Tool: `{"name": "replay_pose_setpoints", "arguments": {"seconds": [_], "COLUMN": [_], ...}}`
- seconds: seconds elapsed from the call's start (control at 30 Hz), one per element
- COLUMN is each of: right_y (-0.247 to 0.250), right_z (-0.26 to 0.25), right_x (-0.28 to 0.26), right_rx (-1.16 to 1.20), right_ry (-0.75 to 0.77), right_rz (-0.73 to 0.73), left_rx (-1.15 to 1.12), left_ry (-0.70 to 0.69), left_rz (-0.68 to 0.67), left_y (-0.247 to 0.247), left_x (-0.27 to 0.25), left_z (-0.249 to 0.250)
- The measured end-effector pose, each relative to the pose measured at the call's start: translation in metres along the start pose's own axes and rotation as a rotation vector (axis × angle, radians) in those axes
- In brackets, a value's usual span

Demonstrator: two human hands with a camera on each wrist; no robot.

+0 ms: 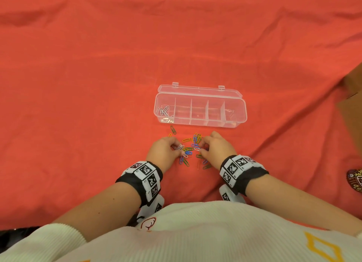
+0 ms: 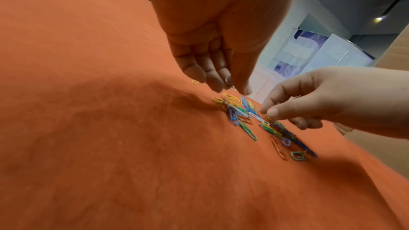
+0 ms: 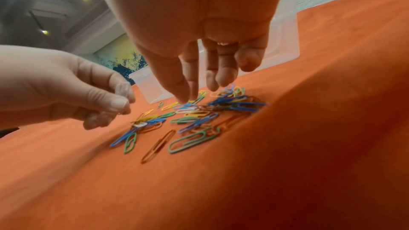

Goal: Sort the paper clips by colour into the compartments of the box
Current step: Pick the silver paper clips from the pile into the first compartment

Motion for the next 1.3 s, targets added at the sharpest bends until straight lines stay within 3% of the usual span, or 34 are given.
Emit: {"name": "replay_pose_setpoints", "arguments": {"seconds": [0.27,0.47,0.67,0.83,1.07,1.13,1.23,1.3], "right_y": [-0.008,0.004,-0.013,-0.022,-0.02,-0.018,-0.013,-0.008], "right_z": [-0.005,-0.009,-0.034,-0.038,-0.048,-0.045,-0.04,-0.039], "right_x": [0.007,0.006,0.014,0.023,0.02,0.018,0.017,0.016], "right_rx": [0.079,0.188,0.369,0.209,0.109,0.125,0.149,0.182], "right_ry": [-0.09,-0.085,-0.077,-0.149,-0.029,-0.027,-0.034,-0.049], "right_rz": [-0.038,0.061,-0.091,-0.096,-0.135,-0.087,-0.031,-0.002], "left_rx": [-0.124,-0.156,-0.173,-0.17,-0.291,-0.323,-0.288,-0.288], "left_ry": [0.068,0.055,0.074,0.061,0.0,-0.093,-0.243,-0.249], "left_rz": [-0.068,0.018,0.005,0.014,0.032,0.077,0.251,0.332], "left_y": [0.007,0.022,0.033,0.038,0.054,0.064,0.083,0.093], "left_x": [-0.001,0.003,0.01,0.015,0.013,0.011,0.013,0.022], "left_z": [-0.006,-0.013,-0.017,-0.02,-0.007,0.005,0.026,0.034]}}
Point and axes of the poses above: each hand's wrist, its own x-axis towards the middle knuckle, its own y-axis out of the back of the hand, z = x × y, the point moved 3 cm from there along x, towards the middle knuckle, and after that the axes turned 14 degrees about y, right-handed, at the moved point
